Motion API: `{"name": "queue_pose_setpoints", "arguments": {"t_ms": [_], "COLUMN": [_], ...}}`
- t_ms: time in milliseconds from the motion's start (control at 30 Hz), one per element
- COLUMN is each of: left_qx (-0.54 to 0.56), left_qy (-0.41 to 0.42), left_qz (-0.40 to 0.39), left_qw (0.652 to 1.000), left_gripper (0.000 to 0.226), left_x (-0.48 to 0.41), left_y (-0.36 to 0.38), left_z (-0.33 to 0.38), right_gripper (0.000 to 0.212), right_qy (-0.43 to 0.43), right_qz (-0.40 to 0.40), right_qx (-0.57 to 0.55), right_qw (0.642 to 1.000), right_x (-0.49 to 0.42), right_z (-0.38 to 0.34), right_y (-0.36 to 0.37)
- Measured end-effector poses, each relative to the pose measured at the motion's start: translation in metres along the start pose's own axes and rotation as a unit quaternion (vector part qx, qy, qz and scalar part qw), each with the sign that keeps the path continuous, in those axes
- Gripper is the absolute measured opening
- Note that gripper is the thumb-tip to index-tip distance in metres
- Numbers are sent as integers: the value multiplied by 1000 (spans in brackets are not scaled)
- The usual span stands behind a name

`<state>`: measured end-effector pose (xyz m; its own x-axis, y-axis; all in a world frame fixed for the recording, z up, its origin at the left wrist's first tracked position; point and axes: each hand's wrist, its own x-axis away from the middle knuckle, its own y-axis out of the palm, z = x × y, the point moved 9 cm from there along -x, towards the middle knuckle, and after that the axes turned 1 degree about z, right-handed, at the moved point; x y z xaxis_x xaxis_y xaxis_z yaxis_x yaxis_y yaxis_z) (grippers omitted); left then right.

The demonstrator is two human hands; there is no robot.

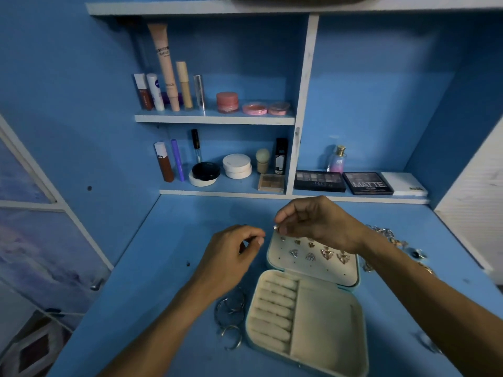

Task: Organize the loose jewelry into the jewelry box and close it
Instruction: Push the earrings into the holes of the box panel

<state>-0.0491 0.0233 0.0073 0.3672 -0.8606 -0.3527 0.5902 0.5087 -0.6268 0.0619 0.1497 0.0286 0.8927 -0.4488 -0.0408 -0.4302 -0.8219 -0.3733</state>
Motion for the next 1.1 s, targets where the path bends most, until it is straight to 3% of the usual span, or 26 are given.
{"name": "queue_pose_setpoints", "arguments": {"t_ms": [300, 600, 800, 900, 1100], "left_qx": [109, 134, 40, -8, 7], "left_qy": [-54, -60, -61, -67, -87], "left_qz": [17, -10, 8, 1, -59], "left_qw": [992, 989, 997, 998, 994], "left_gripper": [13, 9, 10, 16, 24], "left_x": [-17, -13, -12, -14, -28], "left_y": [-7, 15, 15, 18, 39], "left_z": [1, 5, -5, -12, -12], "right_gripper": [17, 8, 7, 9, 24], "right_qy": [21, 23, 57, 72, 92], "right_qz": [46, 61, 66, 41, -4], "right_qx": [35, 37, 131, 237, 322], "right_qw": [998, 997, 988, 968, 942], "right_x": [7, 3, 7, 8, 8], "right_z": [9, 14, 19, 22, 23], "right_y": [-18, -1, -11, -7, 6]}}
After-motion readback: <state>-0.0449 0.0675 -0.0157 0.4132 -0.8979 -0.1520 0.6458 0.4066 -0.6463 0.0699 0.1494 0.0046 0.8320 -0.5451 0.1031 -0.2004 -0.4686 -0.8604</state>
